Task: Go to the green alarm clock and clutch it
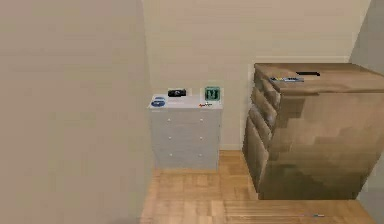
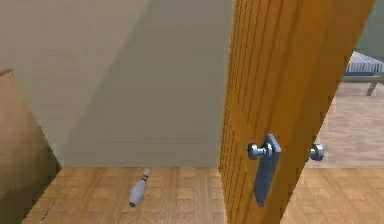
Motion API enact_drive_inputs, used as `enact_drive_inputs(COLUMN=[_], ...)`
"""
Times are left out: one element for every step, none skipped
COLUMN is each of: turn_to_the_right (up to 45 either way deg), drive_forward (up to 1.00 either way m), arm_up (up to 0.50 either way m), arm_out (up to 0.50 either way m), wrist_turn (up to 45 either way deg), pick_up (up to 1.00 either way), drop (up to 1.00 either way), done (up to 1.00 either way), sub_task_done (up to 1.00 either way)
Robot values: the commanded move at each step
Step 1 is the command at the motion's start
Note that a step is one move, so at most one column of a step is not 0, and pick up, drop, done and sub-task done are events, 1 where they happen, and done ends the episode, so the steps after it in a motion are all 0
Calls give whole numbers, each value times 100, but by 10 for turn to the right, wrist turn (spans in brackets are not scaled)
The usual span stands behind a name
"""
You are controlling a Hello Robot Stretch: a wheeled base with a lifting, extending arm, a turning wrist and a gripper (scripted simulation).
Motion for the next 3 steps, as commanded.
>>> enact_drive_inputs(turn_to_the_right=[450, 420, 30], drive_forward=[0, 0, 0], arm_up=[0, 0, 0], arm_out=[0, 0, 0], wrist_turn=[0, 0, 0], pick_up=[0, 0, 0], drop=[0, 0, 0], done=[0, 0, 0], sub_task_done=[0, 0, 0])
